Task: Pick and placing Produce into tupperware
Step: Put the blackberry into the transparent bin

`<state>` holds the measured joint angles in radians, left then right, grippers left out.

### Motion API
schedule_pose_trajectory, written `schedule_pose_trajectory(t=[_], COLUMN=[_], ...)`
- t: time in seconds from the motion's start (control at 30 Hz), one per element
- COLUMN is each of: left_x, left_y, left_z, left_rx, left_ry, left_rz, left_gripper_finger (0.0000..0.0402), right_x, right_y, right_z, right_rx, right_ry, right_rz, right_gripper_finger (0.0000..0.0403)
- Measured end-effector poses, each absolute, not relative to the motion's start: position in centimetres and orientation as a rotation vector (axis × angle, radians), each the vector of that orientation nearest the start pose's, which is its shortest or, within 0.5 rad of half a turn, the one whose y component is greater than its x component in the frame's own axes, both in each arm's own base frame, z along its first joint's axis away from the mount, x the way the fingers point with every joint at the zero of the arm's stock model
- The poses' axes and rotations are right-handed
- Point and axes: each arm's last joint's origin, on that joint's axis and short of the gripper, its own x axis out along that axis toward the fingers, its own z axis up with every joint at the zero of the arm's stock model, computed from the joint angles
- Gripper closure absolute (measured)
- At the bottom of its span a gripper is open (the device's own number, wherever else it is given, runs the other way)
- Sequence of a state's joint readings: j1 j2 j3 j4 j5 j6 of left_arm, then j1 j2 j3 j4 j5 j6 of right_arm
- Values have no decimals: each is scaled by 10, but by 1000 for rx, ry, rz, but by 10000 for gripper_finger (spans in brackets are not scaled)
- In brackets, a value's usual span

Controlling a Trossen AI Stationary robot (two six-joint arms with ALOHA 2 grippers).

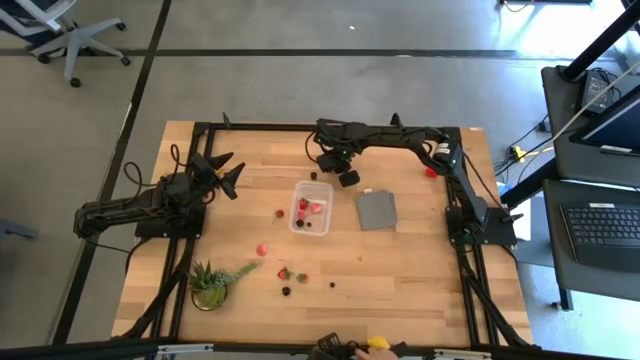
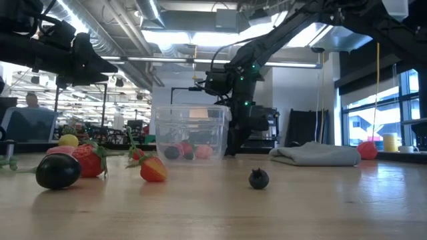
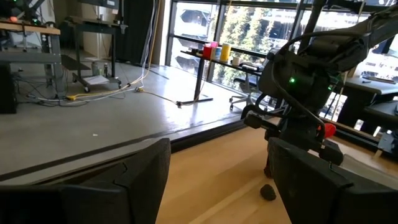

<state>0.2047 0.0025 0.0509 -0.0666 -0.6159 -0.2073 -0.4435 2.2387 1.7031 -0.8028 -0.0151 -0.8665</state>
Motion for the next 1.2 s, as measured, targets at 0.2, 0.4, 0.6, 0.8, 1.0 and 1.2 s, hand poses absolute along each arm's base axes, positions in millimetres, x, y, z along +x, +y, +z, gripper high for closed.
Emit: schedule_pose_trajectory(t=[0.2,0.4,0.6,0.8,1.0,1.2], left_x=[84,84,84,84,84,84], left_y=[34,34,34,34,34,34], left_z=[174,174,174,174,174,174], left_rx=[-192,-191,-191,-191,-191,-191], left_ry=[-67,-67,-67,-67,-66,-66], left_rz=[819,819,819,819,819,819], left_gripper_finger=[140,140,140,140,140,140], right_x=[404,404,404,404,405,405], right_y=[-191,-191,-191,-191,-190,-189], right_z=[143,143,143,143,143,143], right_rx=[-422,-421,-420,-421,-423,-423], right_ry=[1348,1347,1346,1346,1345,1345], right_rz=[225,226,226,227,229,230], right_gripper_finger=[396,370,346,325,280,239])
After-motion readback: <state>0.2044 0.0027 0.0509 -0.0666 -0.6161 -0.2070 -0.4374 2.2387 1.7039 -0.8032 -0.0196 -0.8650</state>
